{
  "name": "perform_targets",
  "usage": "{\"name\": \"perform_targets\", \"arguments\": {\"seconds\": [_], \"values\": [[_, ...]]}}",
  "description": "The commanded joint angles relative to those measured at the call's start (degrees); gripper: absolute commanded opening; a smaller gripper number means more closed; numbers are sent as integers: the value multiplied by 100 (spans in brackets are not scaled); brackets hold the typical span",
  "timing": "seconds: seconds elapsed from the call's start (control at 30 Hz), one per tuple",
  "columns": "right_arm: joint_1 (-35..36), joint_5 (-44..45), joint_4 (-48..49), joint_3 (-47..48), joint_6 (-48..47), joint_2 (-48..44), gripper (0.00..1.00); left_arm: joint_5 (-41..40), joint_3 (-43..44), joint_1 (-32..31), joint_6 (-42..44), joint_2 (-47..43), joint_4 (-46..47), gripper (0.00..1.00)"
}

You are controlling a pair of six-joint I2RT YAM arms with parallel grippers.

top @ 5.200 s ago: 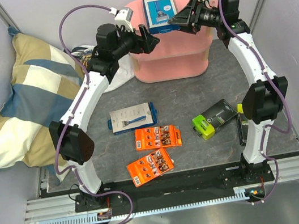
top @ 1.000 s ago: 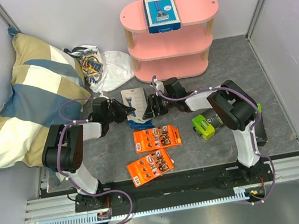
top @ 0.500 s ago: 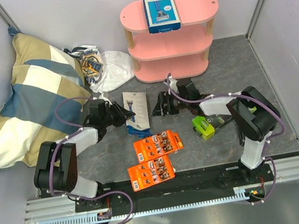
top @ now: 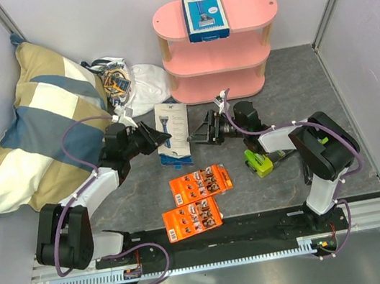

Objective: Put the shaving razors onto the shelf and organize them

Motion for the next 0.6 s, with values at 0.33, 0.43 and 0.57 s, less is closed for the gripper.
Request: {"name": "perform_targets", "arguments": {"seconds": [0.33, 0.43, 0.57], "values": [[454, -151, 927, -225, 502, 230, 80, 502, -10, 9, -618, -240, 1076, 2], [480, -116, 970, -278, 494, 230, 79, 572, -19, 9, -706, -266, 1155, 2], [524, -98, 1189, -287, 616, 292, 72, 651, -19, 9, -733, -258, 1182, 2]]}}
